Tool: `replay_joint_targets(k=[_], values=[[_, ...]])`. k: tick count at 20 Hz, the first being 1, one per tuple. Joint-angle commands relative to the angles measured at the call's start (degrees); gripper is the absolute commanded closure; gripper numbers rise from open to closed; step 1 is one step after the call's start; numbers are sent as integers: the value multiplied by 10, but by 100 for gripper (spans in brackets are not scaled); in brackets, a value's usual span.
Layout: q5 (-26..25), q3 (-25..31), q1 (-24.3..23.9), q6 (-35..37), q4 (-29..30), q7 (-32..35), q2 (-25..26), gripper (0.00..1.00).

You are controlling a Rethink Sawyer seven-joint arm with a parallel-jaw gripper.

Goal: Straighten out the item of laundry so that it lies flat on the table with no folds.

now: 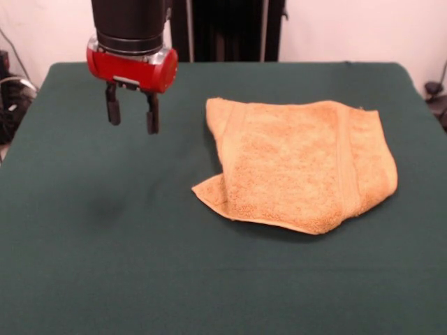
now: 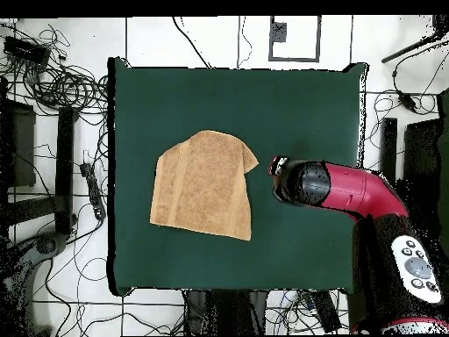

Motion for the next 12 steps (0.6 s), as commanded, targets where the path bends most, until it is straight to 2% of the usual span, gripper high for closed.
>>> replay_joint_targets(k=[1, 8, 12], values=[[24, 16, 37, 10, 41, 71, 15, 0], [4, 9, 47, 20, 31, 46, 17, 0], [10, -11, 63, 26, 29, 72, 9, 0]])
